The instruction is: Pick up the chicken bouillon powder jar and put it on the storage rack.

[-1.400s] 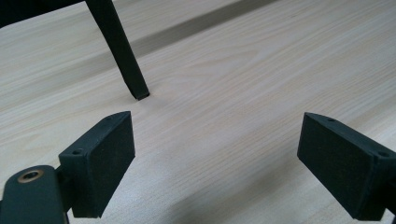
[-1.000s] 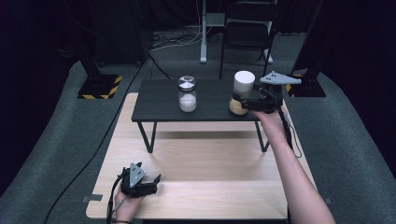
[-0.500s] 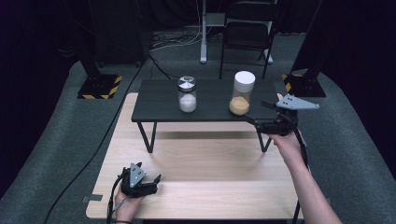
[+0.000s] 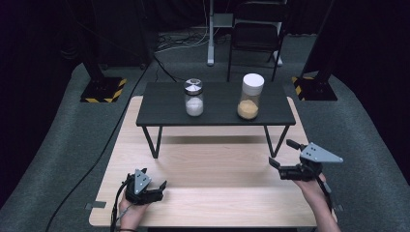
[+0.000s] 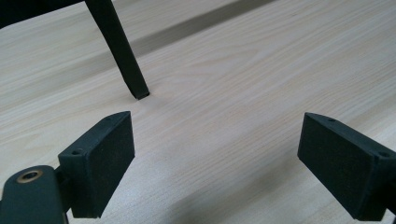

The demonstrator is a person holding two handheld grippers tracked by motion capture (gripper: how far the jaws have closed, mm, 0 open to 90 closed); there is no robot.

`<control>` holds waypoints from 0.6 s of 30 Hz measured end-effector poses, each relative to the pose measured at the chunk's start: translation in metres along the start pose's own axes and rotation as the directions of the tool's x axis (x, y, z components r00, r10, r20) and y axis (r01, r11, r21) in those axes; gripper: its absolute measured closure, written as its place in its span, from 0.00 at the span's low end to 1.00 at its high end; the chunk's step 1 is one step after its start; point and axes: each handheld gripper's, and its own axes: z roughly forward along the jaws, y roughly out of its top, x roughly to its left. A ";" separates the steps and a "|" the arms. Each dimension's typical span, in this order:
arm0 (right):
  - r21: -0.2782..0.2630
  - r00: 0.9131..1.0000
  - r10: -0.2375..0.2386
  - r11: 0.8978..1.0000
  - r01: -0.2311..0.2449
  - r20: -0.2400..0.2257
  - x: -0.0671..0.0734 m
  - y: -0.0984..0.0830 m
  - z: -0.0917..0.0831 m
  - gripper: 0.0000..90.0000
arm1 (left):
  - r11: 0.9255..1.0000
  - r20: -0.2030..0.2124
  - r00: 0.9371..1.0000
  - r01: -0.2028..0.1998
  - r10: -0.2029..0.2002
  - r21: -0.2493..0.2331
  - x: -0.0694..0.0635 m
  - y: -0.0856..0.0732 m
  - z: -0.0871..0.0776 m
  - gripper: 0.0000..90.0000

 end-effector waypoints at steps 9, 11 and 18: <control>0.013 0.997 0.067 0.998 -0.067 0.033 0.000 -0.053 -0.018 0.06 | 1.000 -0.001 1.000 -0.001 0.001 0.001 0.000 0.000 0.000 0.12; 0.027 0.997 0.062 0.998 -0.064 0.050 0.001 -0.061 -0.020 0.06 | 1.000 -0.001 1.000 -0.001 0.001 0.000 0.000 0.000 0.000 0.12; 0.064 0.994 0.068 0.995 -0.074 0.081 0.009 -0.080 -0.020 0.08 | 1.000 0.000 1.000 0.009 -0.009 0.001 0.002 -0.001 -0.001 0.12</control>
